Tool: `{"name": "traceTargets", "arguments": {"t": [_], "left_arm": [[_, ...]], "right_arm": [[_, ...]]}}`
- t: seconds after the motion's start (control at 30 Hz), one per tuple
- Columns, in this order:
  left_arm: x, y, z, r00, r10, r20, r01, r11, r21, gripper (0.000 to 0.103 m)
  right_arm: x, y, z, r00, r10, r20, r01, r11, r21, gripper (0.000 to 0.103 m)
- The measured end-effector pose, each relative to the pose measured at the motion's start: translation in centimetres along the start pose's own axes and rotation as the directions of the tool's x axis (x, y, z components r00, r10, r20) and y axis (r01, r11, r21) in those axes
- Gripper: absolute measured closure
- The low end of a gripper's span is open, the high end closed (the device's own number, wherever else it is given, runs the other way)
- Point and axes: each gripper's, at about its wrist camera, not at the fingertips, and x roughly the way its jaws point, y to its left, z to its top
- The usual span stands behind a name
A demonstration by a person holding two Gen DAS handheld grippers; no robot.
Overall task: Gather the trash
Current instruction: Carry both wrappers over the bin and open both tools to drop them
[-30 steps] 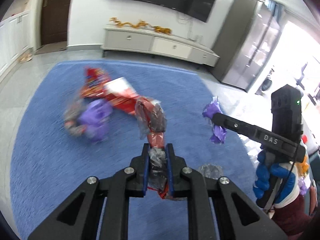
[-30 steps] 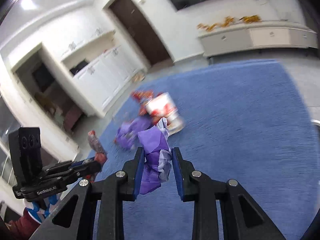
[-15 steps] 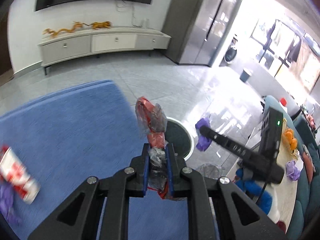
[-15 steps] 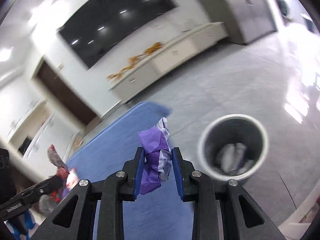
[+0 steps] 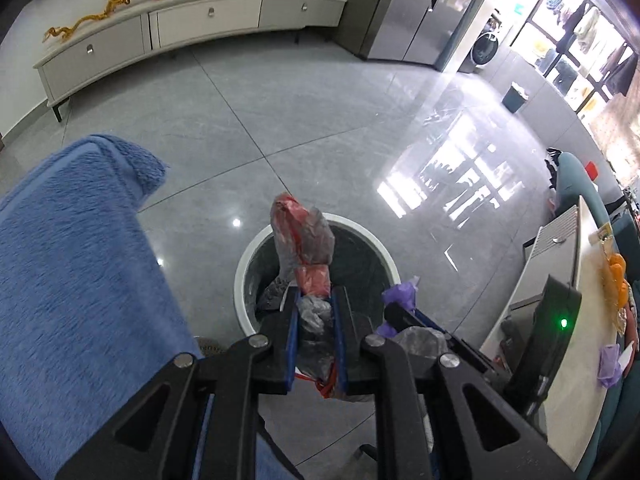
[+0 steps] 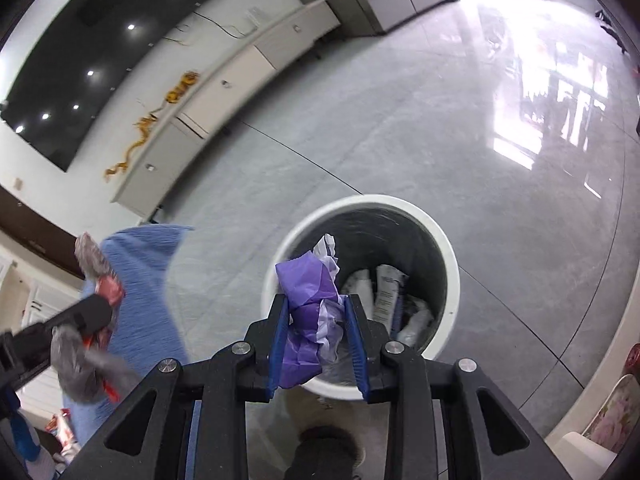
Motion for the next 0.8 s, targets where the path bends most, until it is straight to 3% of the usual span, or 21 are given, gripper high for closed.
{"name": "traceTargets", "arguments": {"t": [0.23,0.3,0.43,0.47,0.53,0.57,0.8], "left_arm": [[4.0,1.1,0.9,0.998,-0.021,-0.058,0.018,0.998,-0.06,0.086],[4.6,1.4,1.4,0.998,-0.024,-0.063,0.02,0.997,-0.069,0.086],[4.2,1.9,1.6,0.998,-0.034,-0.051,0.029,0.996,-0.081,0.084],[3.9,2.0,1.6,0.998,-0.039,-0.045,0.035,0.996,-0.088,0.082],[3.0,2.1,1.3,0.999,-0.036,-0.023,0.034,0.994,-0.101,0.061],[2.6,2.2,1.4,0.999,-0.031,-0.008,0.03,0.994,-0.107,0.057],[-0.9,2.5,0.7,0.998,-0.019,0.054,0.026,0.992,-0.127,0.055]], "right_arm": [[2.0,-1.5,0.5,0.998,-0.062,-0.026,0.063,0.998,0.032,0.068],[2.4,-1.2,0.6,0.997,-0.076,-0.023,0.077,0.997,0.028,0.057],[1.9,-0.9,0.7,0.994,-0.105,0.002,0.105,0.994,0.016,0.056],[1.6,-0.8,0.7,0.994,-0.112,0.013,0.112,0.994,0.016,0.056],[0.5,-0.4,0.6,0.991,-0.129,0.045,0.128,0.992,0.014,0.056],[0.1,-0.3,0.5,0.989,-0.133,0.059,0.133,0.991,0.014,0.056],[-3.7,0.5,0.7,0.978,-0.139,0.153,0.136,0.99,0.026,0.056]]}}
